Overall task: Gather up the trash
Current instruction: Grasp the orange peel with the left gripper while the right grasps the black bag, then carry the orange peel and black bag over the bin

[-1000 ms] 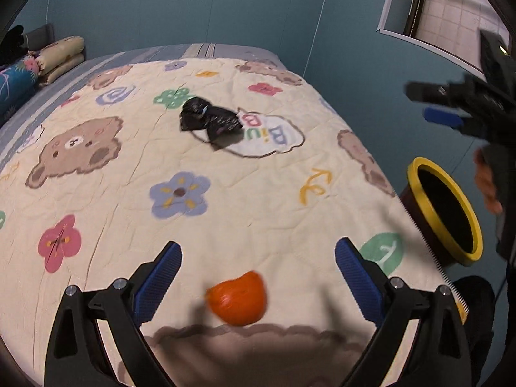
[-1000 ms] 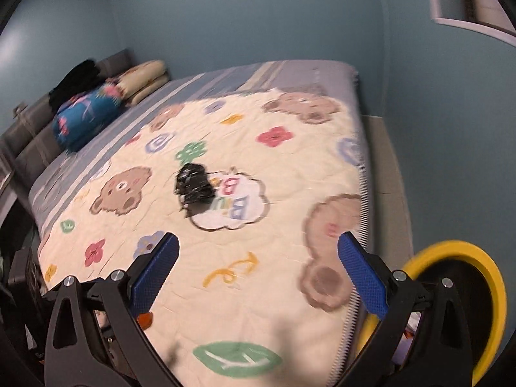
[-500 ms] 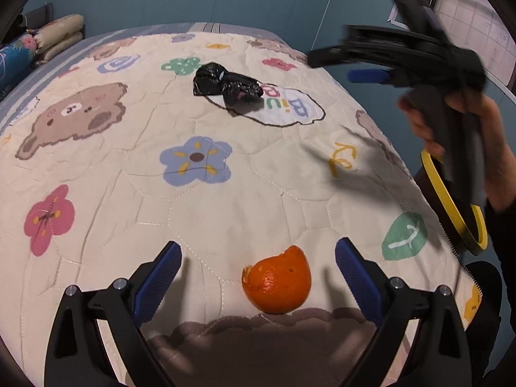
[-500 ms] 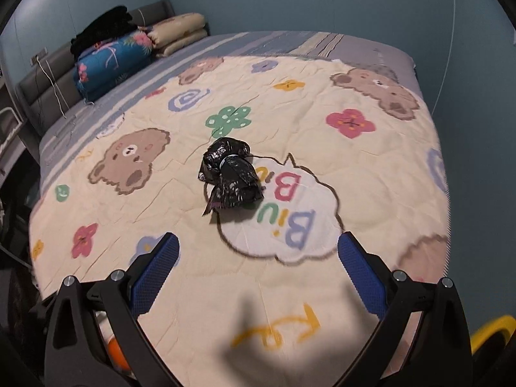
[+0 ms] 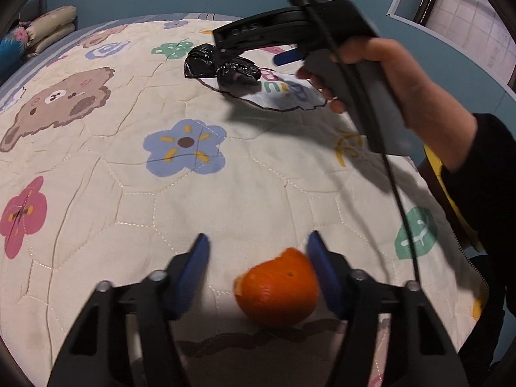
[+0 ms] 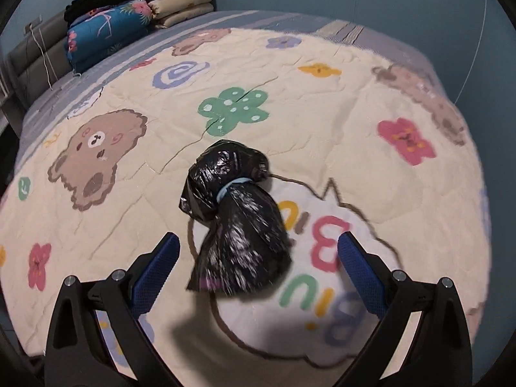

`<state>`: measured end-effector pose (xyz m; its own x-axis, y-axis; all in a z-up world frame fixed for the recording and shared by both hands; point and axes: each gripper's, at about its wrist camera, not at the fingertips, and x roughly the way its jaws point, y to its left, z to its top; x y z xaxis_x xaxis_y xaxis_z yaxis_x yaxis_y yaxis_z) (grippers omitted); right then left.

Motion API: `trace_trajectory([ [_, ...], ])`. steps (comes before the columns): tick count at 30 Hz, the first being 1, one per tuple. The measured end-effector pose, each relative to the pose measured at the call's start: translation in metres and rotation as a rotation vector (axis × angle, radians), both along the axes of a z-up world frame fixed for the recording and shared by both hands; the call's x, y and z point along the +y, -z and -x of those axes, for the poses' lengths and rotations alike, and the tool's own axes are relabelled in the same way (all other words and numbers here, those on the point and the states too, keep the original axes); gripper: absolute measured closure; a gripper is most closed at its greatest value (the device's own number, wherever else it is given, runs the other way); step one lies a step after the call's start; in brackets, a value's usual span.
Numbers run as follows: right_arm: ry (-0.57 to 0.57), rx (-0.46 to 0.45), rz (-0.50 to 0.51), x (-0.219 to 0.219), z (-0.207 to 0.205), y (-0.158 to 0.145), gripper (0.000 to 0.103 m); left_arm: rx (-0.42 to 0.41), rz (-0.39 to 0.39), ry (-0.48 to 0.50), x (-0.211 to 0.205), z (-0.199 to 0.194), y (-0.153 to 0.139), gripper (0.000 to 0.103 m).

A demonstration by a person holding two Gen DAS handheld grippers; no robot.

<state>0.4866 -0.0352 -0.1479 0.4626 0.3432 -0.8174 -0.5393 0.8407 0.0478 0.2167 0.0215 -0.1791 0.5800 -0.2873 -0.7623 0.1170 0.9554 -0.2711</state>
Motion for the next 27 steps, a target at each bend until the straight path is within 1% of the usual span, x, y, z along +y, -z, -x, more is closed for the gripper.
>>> trace_trajectory([
  [1, 0.001, 0.012, 0.0, 0.003, -0.004, 0.004, 0.014, 0.001, 0.009, 0.003, 0.001, 0.0, 0.0, 0.056],
  [2, -0.003, 0.025, 0.008, 0.006, -0.006, 0.01, 0.029, 0.002, 0.014, 0.006, 0.001, -0.001, 0.0, 0.064],
  [3, -0.001, 0.04, 0.024, 0.009, -0.009, 0.015, 0.037, 0.004, 0.022, 0.013, 0.0, -0.001, 0.001, 0.068],
  [5, 0.014, 0.058, 0.048, 0.011, -0.009, 0.023, 0.056, 0.003, 0.028, 0.013, 0.0, -0.001, 0.001, 0.069],
  [6, 0.018, 0.061, 0.054, 0.012, -0.009, 0.026, 0.06, 0.002, 0.027, 0.014, 0.0, -0.001, 0.001, 0.07],
  [8, 0.012, 0.068, 0.049, 0.012, -0.007, 0.028, 0.078, -0.003, 0.031, 0.009, 0.0, 0.0, 0.0, 0.072],
  [10, 0.011, 0.072, 0.044, 0.011, -0.004, 0.027, 0.085, -0.003, 0.047, 0.003, 0.003, 0.0, 0.0, 0.074],
  [13, 0.005, 0.076, 0.038, 0.008, -0.001, 0.022, 0.089, -0.004, 0.07, -0.001, 0.007, 0.001, -0.001, 0.076],
  [18, 0.005, 0.082, -0.021, -0.006, 0.011, 0.004, 0.091, -0.02, 0.07, 0.006, 0.007, 0.005, -0.007, 0.081],
  [21, 0.03, 0.068, -0.088, -0.024, 0.023, -0.016, 0.091, -0.033, 0.082, 0.003, 0.01, 0.008, -0.013, 0.081],
  [24, 0.06, 0.032, -0.149, -0.047, 0.039, -0.042, 0.091, -0.057, 0.099, -0.008, 0.015, 0.012, -0.021, 0.082],
  [27, 0.087, 0.018, -0.198, -0.067, 0.056, -0.064, 0.091, -0.079, 0.111, -0.027, 0.019, 0.016, -0.031, 0.082],
])
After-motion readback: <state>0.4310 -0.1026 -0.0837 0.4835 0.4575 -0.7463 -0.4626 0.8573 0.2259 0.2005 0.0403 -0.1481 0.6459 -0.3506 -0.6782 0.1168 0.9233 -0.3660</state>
